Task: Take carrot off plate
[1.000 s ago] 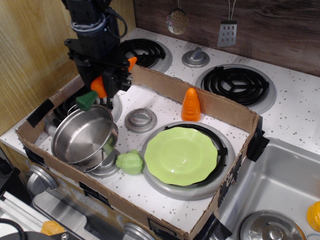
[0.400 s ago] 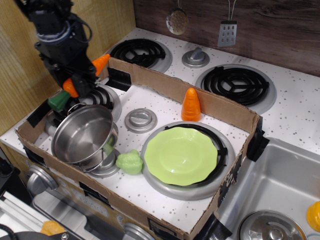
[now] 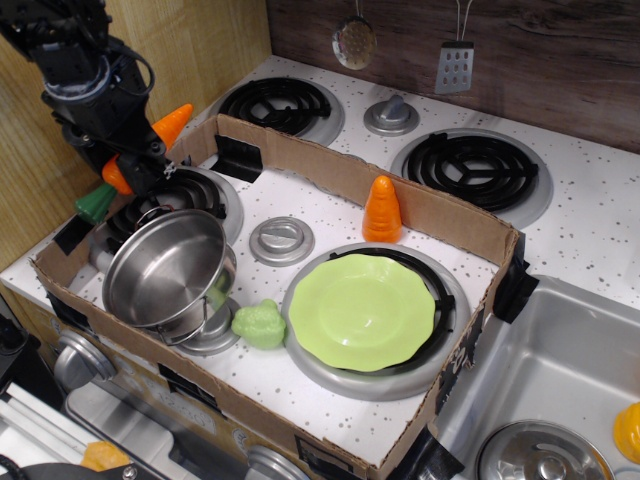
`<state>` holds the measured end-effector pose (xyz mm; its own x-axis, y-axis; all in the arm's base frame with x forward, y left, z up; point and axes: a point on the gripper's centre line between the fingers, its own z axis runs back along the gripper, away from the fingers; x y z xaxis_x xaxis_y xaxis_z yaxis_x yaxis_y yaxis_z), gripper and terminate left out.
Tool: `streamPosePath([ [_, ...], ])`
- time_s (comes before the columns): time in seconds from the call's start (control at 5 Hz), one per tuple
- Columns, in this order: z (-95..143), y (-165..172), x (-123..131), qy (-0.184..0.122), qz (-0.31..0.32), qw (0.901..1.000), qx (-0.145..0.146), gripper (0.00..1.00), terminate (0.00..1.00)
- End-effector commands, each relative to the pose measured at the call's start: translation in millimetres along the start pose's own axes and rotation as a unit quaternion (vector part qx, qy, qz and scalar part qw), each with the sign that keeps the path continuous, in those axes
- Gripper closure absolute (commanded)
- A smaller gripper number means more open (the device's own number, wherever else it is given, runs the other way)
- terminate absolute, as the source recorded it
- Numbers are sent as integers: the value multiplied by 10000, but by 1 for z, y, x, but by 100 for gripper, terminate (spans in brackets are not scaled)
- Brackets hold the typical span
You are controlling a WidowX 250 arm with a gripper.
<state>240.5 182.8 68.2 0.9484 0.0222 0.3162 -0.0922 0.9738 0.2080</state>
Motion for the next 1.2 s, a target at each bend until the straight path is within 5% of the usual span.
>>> streamPosePath([
  [0.0, 6, 3, -3, 131, 263, 9995, 131, 100, 0],
  [0.2, 5, 1, -6, 298, 211, 9993, 80, 100, 0],
  [0.4, 3, -2, -8, 259, 304, 9991, 109, 0, 0],
  [1.0, 11, 3, -2, 147, -100, 9997, 153, 0, 0],
])
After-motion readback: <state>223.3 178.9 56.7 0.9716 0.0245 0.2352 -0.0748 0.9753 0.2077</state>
